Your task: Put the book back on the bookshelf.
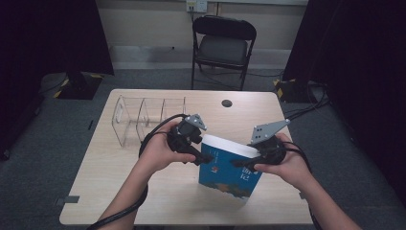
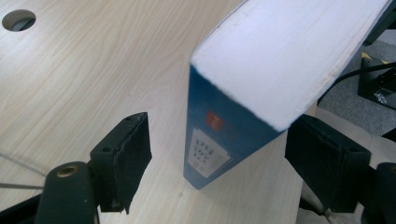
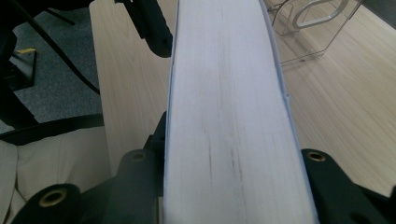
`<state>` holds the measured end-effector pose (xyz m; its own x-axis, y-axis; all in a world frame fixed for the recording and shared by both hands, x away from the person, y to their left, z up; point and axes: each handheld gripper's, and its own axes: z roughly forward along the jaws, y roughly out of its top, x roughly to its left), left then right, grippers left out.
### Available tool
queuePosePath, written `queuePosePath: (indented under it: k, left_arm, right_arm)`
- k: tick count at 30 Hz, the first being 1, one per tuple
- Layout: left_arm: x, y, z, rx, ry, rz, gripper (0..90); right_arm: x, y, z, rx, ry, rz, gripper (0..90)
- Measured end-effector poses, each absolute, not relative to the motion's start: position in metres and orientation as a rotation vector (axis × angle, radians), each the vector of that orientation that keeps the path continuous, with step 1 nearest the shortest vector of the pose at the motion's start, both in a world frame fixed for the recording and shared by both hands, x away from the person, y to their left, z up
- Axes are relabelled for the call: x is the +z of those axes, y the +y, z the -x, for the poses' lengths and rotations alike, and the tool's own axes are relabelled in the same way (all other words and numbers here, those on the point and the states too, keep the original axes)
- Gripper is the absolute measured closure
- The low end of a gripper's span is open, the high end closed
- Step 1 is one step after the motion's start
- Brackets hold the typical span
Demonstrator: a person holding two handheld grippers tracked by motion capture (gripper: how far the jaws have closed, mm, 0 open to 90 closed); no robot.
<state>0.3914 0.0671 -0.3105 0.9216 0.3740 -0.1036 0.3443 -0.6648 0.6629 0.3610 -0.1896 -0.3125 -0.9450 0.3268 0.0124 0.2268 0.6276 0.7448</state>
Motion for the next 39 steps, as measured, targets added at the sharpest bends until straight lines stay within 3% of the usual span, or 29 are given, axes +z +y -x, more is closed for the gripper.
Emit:
queuePosePath:
  k: [14,20,26,31,39]
  left_arm:
    - [-0.309,0.054,-0.393,0.056,0.425,-2.382,24.0]
    - [-0.306,0.050,-0.393,0.043,0.367,-2.369,31.8]
    - [-0.305,0.048,-0.393,0.035,0.339,-2.364,34.1]
    - [-0.305,0.049,-0.392,0.052,0.303,-2.377,36.9]
    - [-0.302,0.047,-0.391,0.054,0.274,-2.417,42.1]
  right_arm:
    - [-0.313,-0.190,-0.361,1.224,2.718,-0.467,57.5]
    - [-0.313,-0.190,-0.361,1.221,2.721,-0.467,57.1]
    - [-0.313,-0.190,-0.360,1.229,2.721,-0.468,56.0]
    - [-0.315,-0.192,-0.361,1.263,2.699,-0.497,45.4]
    - [-0.317,-0.198,-0.359,1.278,2.628,-0.485,36.6]
